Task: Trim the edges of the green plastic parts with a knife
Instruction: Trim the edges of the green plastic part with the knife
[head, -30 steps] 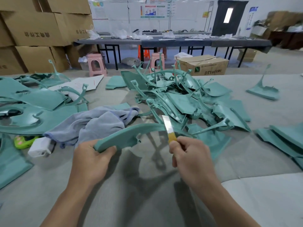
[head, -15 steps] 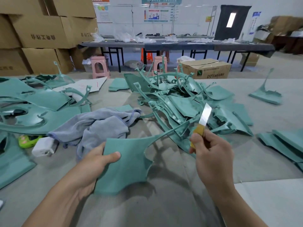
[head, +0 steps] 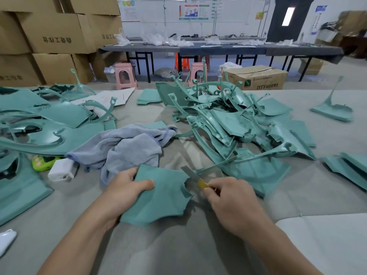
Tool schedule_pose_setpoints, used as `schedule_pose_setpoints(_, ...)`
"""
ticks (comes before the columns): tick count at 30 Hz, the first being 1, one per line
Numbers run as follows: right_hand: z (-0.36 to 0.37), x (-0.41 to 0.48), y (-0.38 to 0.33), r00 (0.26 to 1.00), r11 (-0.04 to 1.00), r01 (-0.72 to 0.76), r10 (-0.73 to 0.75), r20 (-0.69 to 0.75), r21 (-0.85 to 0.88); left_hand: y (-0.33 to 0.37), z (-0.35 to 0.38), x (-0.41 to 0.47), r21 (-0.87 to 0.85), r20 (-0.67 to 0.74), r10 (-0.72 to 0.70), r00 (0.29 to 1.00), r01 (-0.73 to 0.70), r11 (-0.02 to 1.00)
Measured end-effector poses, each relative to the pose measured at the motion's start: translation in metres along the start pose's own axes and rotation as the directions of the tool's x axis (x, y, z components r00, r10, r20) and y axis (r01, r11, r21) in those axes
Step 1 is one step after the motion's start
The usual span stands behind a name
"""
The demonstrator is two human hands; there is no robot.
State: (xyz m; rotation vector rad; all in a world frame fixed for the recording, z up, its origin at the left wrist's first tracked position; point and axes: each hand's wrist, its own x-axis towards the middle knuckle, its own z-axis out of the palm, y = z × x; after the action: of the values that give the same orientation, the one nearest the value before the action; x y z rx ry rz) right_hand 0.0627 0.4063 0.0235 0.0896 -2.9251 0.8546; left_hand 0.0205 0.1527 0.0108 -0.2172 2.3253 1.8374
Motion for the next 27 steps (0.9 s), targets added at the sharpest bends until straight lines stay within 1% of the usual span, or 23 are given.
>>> schedule_pose_setpoints(1,0.001,0.001,-0.003,1.0,0.998,-0.017,0.018,0.017,-0.054,0.0,0.0,0.0,0.003,0.003,-0.001,1.0,0.001,1.0)
schedule_pose_setpoints(3,-0.003,0.003,-0.004,0.997,0.988,-0.075,0.074,-0.018,-0.133,-0.001,-0.001,0.001,-0.001,0.003,-0.006,1.0,0.006,1.0)
schedule_pose_setpoints(5,-0.013,0.006,0.002,0.976,0.963,-0.201,0.181,-0.119,-0.179,-0.002,-0.001,0.0,-0.009,0.007,-0.011,1.0,0.011,1.0)
schedule_pose_setpoints(6,-0.018,0.006,0.008,0.957,0.95,-0.26,0.23,-0.176,-0.174,-0.002,-0.001,0.0,-0.013,0.01,-0.01,1.0,0.01,1.0)
schedule_pose_setpoints(7,-0.022,0.006,0.012,0.943,0.946,-0.282,0.244,-0.225,-0.157,-0.001,0.0,0.0,-0.018,0.01,-0.005,1.0,0.005,1.0)
schedule_pose_setpoints(8,-0.023,0.005,0.015,0.942,0.958,-0.258,0.219,-0.256,-0.129,-0.001,0.0,-0.001,-0.019,0.008,-0.003,1.0,0.003,1.0)
schedule_pose_setpoints(9,-0.022,0.004,0.016,0.952,0.976,-0.196,0.167,-0.257,-0.093,-0.001,0.001,0.0,-0.018,0.009,-0.002,1.0,0.002,1.0)
schedule_pose_setpoints(11,-0.015,0.001,0.006,0.986,0.998,-0.039,0.031,-0.162,-0.044,-0.001,0.001,0.0,-0.018,0.014,-0.001,1.0,0.001,1.0)
schedule_pose_setpoints(12,-0.01,-0.002,0.0,0.996,0.998,0.02,-0.025,-0.088,-0.056,-0.001,0.001,0.0,-0.018,0.016,-0.001,1.0,0.001,1.0)
schedule_pose_setpoints(13,-0.006,-0.003,-0.004,0.998,0.994,0.047,-0.051,-0.037,-0.098,-0.002,0.001,0.0,-0.018,0.017,0.002,1.0,-0.002,1.0)
schedule_pose_setpoints(14,-0.005,-0.002,-0.004,0.999,0.988,0.033,-0.039,-0.034,-0.153,-0.002,0.0,0.0,-0.017,0.014,0.008,1.0,-0.008,1.0)
schedule_pose_setpoints(15,-0.008,0.001,-0.002,0.997,0.979,-0.024,0.007,-0.082,-0.204,-0.003,0.0,0.0,-0.02,0.011,0.014,1.0,-0.014,1.0)
schedule_pose_setpoints(16,-0.013,0.003,0.003,0.984,0.965,-0.113,0.076,-0.159,-0.236,-0.004,0.0,0.0,-0.022,0.011,0.019,1.0,-0.019,1.0)
schedule_pose_setpoints(17,-0.02,0.005,0.01,0.961,0.949,-0.202,0.144,-0.238,-0.243,-0.005,0.0,0.001,-0.024,0.012,0.025,1.0,-0.024,0.999)
schedule_pose_setpoints(18,-0.026,0.005,0.015,0.935,0.94,-0.259,0.187,-0.301,-0.222,-0.005,-0.001,0.002,-0.019,0.012,0.03,0.999,-0.029,0.999)
schedule_pose_setpoints(19,-0.028,0.004,0.02,0.922,0.946,-0.264,0.191,-0.335,-0.186,-0.005,-0.001,0.002,-0.012,0.01,0.033,0.999,-0.033,0.999)
schedule_pose_setpoints(20,-0.028,0.002,0.021,0.928,0.966,-0.217,0.158,-0.339,-0.142,-0.005,-0.001,0.003,-0.006,0.009,0.034,0.999,-0.034,0.999)
schedule_pose_setpoints(21,-0.026,0.0,0.019,0.945,0.986,-0.134,0.098,-0.312,-0.096,-0.006,-0.001,0.004,-0.003,0.011,0.035,0.999,-0.035,0.999)
schedule_pose_setpoints(22,-0.021,-0.002,0.013,0.965,0.997,-0.04,0.022,-0.26,-0.062,-0.006,-0.001,0.004,-0.002,0.015,0.033,0.999,-0.033,0.999)
schedule_pose_setpoints(24,-0.009,-0.005,-0.003,0.984,0.992,0.097,-0.107,-0.139,-0.077,-0.006,-0.001,0.004,-0.006,0.016,0.035,0.999,-0.035,0.999)
schedule_pose_setpoints(25,-0.005,-0.004,-0.007,0.986,0.986,0.123,-0.134,-0.103,-0.109,-0.006,-0.001,0.005,-0.008,0.015,0.037,0.999,-0.037,0.999)
schedule_pose_setpoints(26,-0.003,-0.001,-0.008,0.988,0.985,0.111,-0.124,-0.09,-0.135,-0.007,-0.002,0.004,-0.007,0.012,0.039,0.999,-0.039,0.999)
schedule_pose_setpoints(27,-0.004,0.002,-0.005,0.993,0.987,0.06,-0.074,-0.094,-0.15,-0.006,-0.001,0.004,-0.008,0.009,0.042,0.999,-0.042,0.999)
